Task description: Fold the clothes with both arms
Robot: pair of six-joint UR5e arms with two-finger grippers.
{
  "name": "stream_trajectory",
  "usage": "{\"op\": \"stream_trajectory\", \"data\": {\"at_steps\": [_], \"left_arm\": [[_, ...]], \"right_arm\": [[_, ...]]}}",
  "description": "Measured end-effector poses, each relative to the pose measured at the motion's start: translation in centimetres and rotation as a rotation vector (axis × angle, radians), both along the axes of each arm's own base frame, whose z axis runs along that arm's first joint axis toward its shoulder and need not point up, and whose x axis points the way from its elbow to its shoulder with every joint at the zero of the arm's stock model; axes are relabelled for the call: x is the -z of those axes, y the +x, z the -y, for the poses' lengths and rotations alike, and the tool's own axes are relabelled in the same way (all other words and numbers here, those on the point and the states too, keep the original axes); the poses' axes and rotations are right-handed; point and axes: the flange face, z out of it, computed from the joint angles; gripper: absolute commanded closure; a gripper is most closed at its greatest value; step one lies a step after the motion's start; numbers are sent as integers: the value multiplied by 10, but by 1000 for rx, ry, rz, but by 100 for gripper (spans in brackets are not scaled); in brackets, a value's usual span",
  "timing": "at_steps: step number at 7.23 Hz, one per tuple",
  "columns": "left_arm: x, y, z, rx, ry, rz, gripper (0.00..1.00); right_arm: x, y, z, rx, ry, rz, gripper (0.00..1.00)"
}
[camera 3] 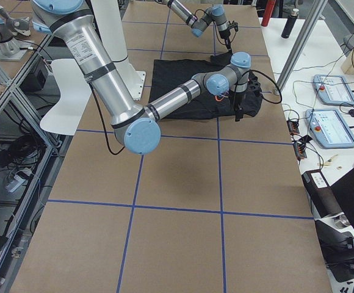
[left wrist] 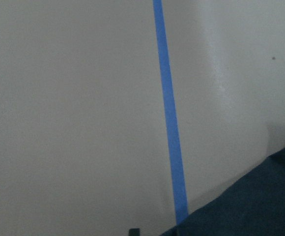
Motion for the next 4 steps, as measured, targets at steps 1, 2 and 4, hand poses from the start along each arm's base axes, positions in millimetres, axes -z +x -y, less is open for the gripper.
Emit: {"op": "stream_trajectory", "data": {"at_steps": [1,2,4], "left_arm": [[0,0,0,0,1,0,100],[2,-1,0,-2,5,-1,100],[17,-1,1,-6,26,-23,100]], "right_arm": [[0,0,0,0,0,0,1],[0,0,0,0,0,0,1],[-1,0,0,0,-1,-1,1]]}}
